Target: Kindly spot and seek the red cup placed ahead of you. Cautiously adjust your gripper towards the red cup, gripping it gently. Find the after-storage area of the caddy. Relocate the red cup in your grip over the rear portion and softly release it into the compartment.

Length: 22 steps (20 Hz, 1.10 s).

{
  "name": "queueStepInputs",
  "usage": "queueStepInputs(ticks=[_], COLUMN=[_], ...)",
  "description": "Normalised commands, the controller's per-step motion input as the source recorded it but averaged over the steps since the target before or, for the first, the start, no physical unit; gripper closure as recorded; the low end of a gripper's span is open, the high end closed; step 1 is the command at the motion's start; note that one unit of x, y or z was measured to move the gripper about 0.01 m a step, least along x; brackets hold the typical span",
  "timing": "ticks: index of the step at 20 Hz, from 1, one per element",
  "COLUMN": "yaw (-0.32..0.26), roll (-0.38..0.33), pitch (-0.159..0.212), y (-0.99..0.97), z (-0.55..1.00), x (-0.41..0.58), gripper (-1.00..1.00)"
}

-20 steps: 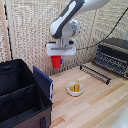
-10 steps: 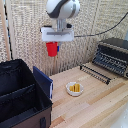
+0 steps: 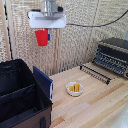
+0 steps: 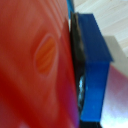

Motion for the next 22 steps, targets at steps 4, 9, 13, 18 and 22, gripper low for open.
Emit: queueStepInputs(ticks=[4,9,13,18,22], yaw=[0.0,0.0,0.0,0.0,0.014], roll=[-0.034,-0.051,-0.119,-0.134,-0.153], pitch=[0.0,-0.013,-0.086,-0.121,-0.15], y=[0.89,0.89,0.8,0.75,0.6], z=[0.46,0.27,0.0,-0.03,-0.11], x=[0.164,0.036,0.0,0.0,0.0], gripper=[1.0,1.0,1.0,1.0,1.0])
